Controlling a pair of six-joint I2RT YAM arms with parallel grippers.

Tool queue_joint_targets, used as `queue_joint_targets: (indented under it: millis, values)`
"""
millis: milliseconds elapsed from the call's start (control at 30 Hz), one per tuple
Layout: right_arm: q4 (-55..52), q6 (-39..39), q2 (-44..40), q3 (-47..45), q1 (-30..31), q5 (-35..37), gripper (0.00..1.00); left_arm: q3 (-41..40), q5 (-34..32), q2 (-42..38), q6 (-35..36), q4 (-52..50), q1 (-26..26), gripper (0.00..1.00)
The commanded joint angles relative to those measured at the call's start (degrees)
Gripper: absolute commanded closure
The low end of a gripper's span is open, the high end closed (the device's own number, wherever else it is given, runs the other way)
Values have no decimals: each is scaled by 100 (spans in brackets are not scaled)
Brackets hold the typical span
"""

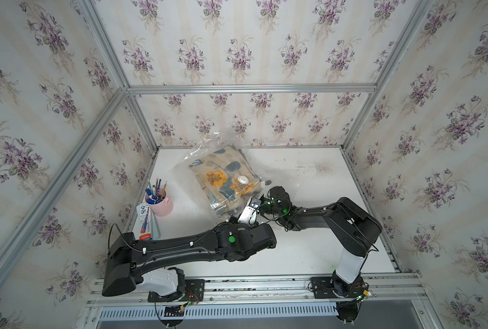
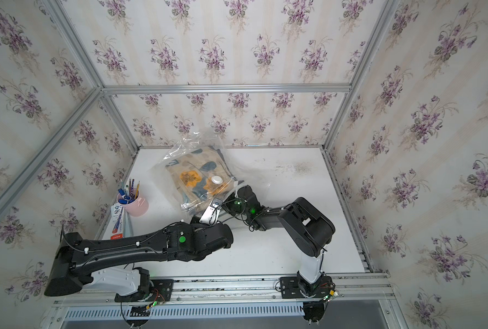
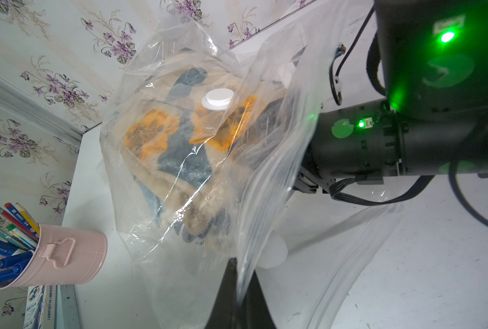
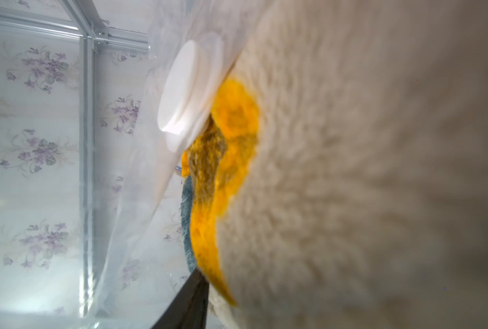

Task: Take the blanket out of the vacuum bag
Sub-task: Take out the blanket from the vacuum bag.

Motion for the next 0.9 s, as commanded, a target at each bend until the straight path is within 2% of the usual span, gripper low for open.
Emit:
queue_joint_targets:
  millis: [0, 233, 400, 533, 700, 867]
  values:
    - [191, 88, 66, 68, 35, 206, 51, -43, -102, -16, 10, 132, 4, 95]
    - [236, 133, 246, 322, 94, 274, 52, -72, -110, -56, -17, 134, 3, 94]
    - [170, 41, 99, 310, 154, 342, 76, -104, -167, -130, -22, 81, 4, 94]
    - [97, -27, -139, 247, 221, 349, 89, -119, -215, -189, -12, 63, 10, 94]
    - [82, -40, -380, 142, 281, 328, 97, -123, -270, -236, 22, 56, 15, 94]
    - [145, 43, -634, 8, 406, 321, 98, -116, -286, -238, 16, 45, 13, 94]
